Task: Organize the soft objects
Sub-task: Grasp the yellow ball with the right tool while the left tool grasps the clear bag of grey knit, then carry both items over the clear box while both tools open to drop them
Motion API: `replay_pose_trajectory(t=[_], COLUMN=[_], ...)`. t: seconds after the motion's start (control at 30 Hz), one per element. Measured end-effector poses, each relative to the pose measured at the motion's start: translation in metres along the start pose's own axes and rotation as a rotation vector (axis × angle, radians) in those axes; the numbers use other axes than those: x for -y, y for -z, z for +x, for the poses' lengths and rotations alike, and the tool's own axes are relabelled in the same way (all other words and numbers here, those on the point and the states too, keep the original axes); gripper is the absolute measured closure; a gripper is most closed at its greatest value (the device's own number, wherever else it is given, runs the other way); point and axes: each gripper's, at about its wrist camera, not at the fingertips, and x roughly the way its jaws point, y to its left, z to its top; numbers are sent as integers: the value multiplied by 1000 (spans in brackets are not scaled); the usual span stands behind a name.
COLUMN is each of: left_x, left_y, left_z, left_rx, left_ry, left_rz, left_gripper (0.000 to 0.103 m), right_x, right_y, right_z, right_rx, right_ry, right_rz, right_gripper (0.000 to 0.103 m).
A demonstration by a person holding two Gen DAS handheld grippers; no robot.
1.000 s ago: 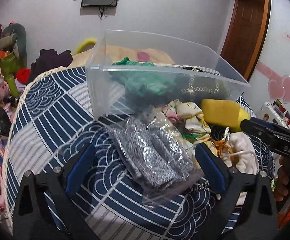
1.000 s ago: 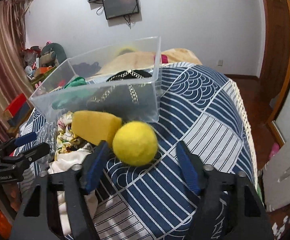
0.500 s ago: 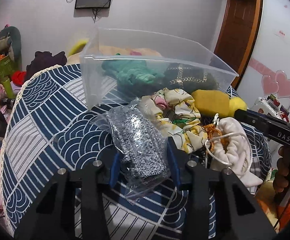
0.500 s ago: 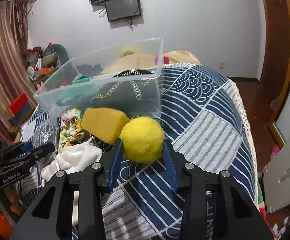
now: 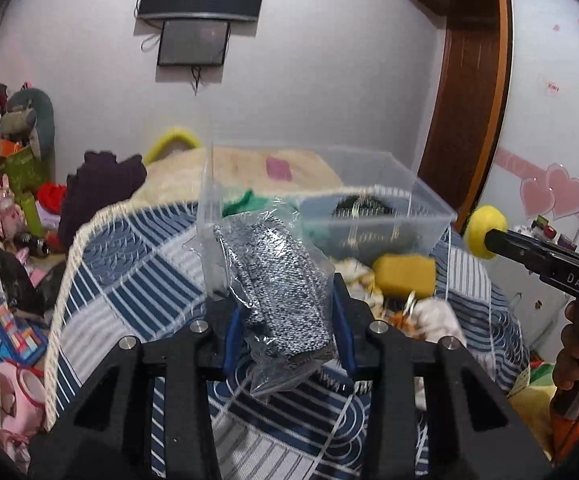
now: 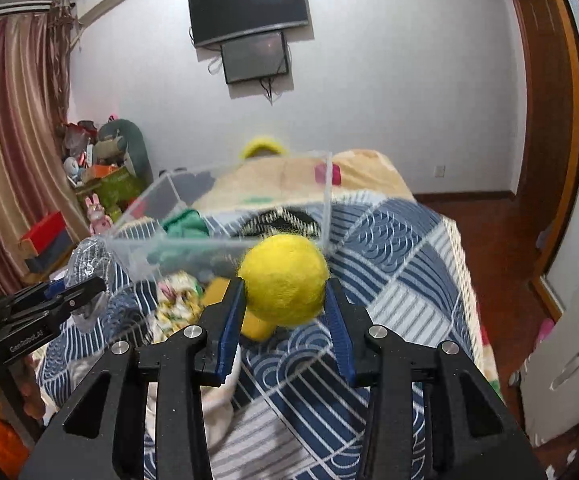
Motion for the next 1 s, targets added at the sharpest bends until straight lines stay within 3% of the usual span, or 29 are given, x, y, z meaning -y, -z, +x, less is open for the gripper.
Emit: replay_pose_trajectory(t=[0.37, 0.6, 1.0], left_x=[11, 10, 3], left_y=[-53, -64, -66], left_z=[-1, 35, 98], left_rx=[105, 56, -58], left_ry=[-11, -18, -9], left_rz=[75, 63, 34], left_gripper=[64, 64, 64], right_x=[-22, -37, -39], right_y=[-42, -47, -40], right_z=[4, 33, 85], right_rx=[106, 85, -51], right_ry=[-30, -35, -16], right_rz=[-56, -63, -57], right_gripper=[66, 66, 66])
